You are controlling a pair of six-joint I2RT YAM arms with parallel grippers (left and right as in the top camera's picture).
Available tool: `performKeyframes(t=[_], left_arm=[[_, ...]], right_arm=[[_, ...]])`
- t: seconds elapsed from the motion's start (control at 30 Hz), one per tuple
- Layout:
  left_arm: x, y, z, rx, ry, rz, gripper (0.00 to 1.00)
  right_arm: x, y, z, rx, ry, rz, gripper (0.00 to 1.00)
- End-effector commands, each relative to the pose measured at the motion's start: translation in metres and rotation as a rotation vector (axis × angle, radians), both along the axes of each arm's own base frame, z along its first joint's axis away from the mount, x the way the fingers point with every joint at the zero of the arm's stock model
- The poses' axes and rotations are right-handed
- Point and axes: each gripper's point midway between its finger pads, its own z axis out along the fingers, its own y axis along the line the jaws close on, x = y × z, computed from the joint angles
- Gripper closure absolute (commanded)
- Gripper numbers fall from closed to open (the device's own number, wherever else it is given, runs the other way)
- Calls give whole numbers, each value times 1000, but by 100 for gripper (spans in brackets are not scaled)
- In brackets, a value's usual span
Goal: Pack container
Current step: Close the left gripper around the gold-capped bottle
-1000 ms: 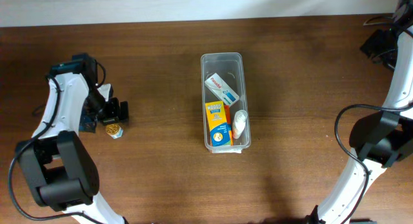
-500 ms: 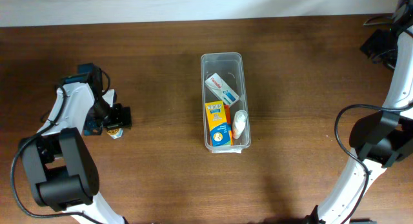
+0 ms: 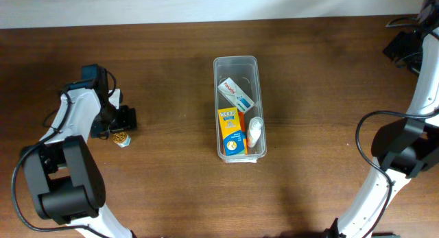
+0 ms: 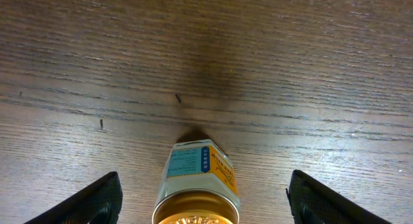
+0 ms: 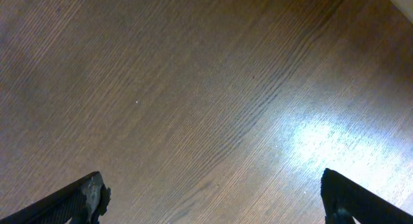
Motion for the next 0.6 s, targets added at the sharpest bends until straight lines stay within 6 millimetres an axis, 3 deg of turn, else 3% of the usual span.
performKeyframes(t=[0.0, 0.13, 0.57], left_arm=[[-12, 0, -10, 1, 39, -14, 18], [-23, -2, -17, -5, 72, -14, 17], [-23, -2, -17, -4, 69, -13, 18]], right_arm=[[-1, -2, 3, -19, 1, -8, 2], [-1, -2, 3, -19, 1, -8, 2], [-1, -2, 3, -19, 1, -8, 2]])
